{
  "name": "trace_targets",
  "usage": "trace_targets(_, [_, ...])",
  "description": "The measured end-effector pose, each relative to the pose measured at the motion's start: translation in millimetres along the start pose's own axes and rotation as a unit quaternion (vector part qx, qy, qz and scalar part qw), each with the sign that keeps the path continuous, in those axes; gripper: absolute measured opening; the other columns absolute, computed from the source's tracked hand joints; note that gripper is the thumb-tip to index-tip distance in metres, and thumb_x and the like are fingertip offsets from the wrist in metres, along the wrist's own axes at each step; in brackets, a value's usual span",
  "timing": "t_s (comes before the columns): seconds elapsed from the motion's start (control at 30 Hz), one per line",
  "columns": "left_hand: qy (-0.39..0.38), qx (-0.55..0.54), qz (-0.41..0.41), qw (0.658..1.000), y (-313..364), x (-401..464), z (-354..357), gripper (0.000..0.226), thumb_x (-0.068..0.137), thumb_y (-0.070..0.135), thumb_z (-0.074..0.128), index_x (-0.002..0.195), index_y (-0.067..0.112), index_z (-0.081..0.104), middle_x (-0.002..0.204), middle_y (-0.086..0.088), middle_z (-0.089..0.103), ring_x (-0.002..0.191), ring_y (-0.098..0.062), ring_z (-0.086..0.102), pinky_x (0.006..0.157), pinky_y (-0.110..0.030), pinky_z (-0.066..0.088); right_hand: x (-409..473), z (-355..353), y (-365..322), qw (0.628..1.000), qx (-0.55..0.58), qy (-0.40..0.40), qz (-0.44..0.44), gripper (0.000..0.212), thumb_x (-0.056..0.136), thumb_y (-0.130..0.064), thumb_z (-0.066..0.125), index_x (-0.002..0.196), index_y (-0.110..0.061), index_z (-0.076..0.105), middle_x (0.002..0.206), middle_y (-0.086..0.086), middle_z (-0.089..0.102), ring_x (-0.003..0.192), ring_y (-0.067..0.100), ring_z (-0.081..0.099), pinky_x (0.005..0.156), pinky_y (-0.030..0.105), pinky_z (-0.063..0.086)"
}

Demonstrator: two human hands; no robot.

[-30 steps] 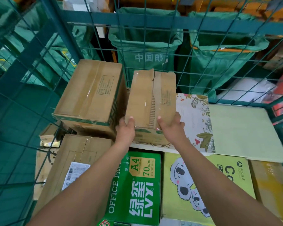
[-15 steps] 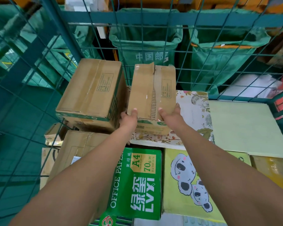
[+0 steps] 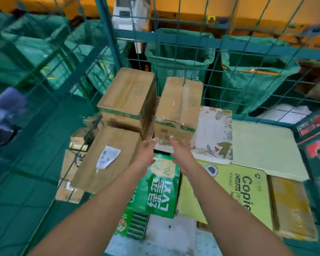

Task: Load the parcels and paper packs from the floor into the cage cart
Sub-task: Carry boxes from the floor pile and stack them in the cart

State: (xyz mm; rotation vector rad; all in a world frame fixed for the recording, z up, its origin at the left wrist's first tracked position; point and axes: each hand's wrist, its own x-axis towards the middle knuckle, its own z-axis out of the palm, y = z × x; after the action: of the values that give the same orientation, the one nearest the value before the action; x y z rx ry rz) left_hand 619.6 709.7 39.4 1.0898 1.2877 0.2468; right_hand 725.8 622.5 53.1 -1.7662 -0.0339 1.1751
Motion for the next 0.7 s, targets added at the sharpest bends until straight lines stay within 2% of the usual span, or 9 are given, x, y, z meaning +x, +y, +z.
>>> trace_targets(0.1, [-0.002, -0.036, 0.011, 0.999, -19.5, -29.3, -10.8, 0.034, 0.107, 0.043, 0.049, 0.135, 0.025, 0.045, 0.121, 0.004, 0.052, 0.108, -0.020, 0.057, 0.099, -0.040, 0.050, -24.2, 8.2, 9.5, 0.998, 0.010, -0.053, -0.011, 0.077, 0.096, -0.063, 0.057, 0.159, -0.030, 0.026, 0.149, 0.003, 0.046, 0.119, 0.023, 0.058, 0.091, 0.038, 0.050])
trace_targets(0.23, [0.020, -0.067, 0.012, 0.998, -54.9, -73.5, -36.1, 0.028, 0.107, 0.046, 0.047, 0.128, 0.027, 0.048, 0.116, 0.011, 0.056, 0.104, -0.017, 0.060, 0.096, -0.039, 0.052, -63.2, 24.7, 34.5, 0.995, -0.011, -0.095, -0.004, 0.058, 0.100, -0.059, 0.053, 0.145, -0.023, 0.045, 0.134, 0.003, 0.055, 0.111, 0.020, 0.061, 0.101, 0.041, 0.052])
trace_targets(0.3, [0.035, -0.083, 0.009, 0.996, -70.4, -91.1, -51.2, 0.029, 0.106, 0.046, 0.047, 0.126, 0.026, 0.052, 0.119, 0.006, 0.059, 0.103, -0.019, 0.062, 0.088, -0.037, 0.053, -81.5, 39.2, 50.0, 0.993, -0.027, -0.114, -0.009, 0.044, 0.101, -0.057, 0.052, 0.130, -0.023, 0.053, 0.127, 0.001, 0.058, 0.105, 0.018, 0.062, 0.102, 0.042, 0.052])
trace_targets(0.37, [0.061, -0.115, 0.007, 0.991, -89.9, -111.0, -73.2, 0.025, 0.106, 0.045, 0.049, 0.121, 0.025, 0.055, 0.119, -0.002, 0.063, 0.102, -0.022, 0.064, 0.088, -0.036, 0.053, -105.1, 61.2, 67.9, 0.989, -0.044, -0.143, -0.013, 0.026, 0.104, -0.051, 0.050, 0.107, -0.027, 0.058, 0.113, -0.002, 0.063, 0.097, 0.016, 0.061, 0.092, 0.038, 0.051])
trace_targets(0.43, [0.088, -0.147, 0.007, 0.985, -106.8, -133.4, -98.4, 0.026, 0.108, 0.039, 0.049, 0.123, 0.020, 0.054, 0.109, -0.002, 0.063, 0.092, -0.020, 0.063, 0.087, -0.036, 0.051, -122.8, 88.8, 86.0, 0.983, -0.061, -0.175, -0.013, 0.023, 0.105, -0.048, 0.050, 0.097, -0.028, 0.059, 0.106, 0.000, 0.065, 0.094, 0.018, 0.062, 0.082, 0.034, 0.050])
trace_targets(0.57, [0.146, -0.209, 0.015, 0.967, -146.0, -172.4, -156.4, 0.027, 0.108, 0.038, 0.049, 0.127, 0.020, 0.057, 0.117, -0.002, 0.062, 0.099, -0.021, 0.063, 0.079, -0.031, 0.050, -157.7, 148.9, 124.2, 0.964, -0.127, -0.234, -0.012, 0.026, 0.104, -0.049, 0.049, 0.094, -0.027, 0.057, 0.112, 0.007, 0.065, 0.094, 0.019, 0.063, 0.089, 0.038, 0.053])
trace_targets(0.63, [0.178, -0.235, 0.010, 0.955, -166.2, -187.3, -185.2, 0.019, 0.108, 0.036, 0.049, 0.110, 0.021, 0.061, 0.104, -0.002, 0.062, 0.092, -0.020, 0.062, 0.080, -0.031, 0.048, -177.7, 175.5, 141.6, 0.955, -0.149, -0.256, -0.008, 0.027, 0.105, -0.046, 0.049, 0.092, -0.024, 0.056, 0.107, 0.010, 0.065, 0.087, 0.019, 0.060, 0.079, 0.034, 0.050])
trace_targets(0.7, [0.205, -0.257, 0.010, 0.944, -188.4, -202.5, -213.2, 0.020, 0.108, 0.038, 0.047, 0.097, 0.023, 0.056, 0.092, 0.002, 0.056, 0.082, -0.016, 0.059, 0.085, -0.037, 0.046, -201.0, 200.2, 159.1, 0.942, -0.183, -0.282, -0.007, 0.029, 0.106, -0.045, 0.049, 0.087, -0.023, 0.054, 0.094, 0.009, 0.058, 0.085, 0.021, 0.056, 0.078, 0.034, 0.047])
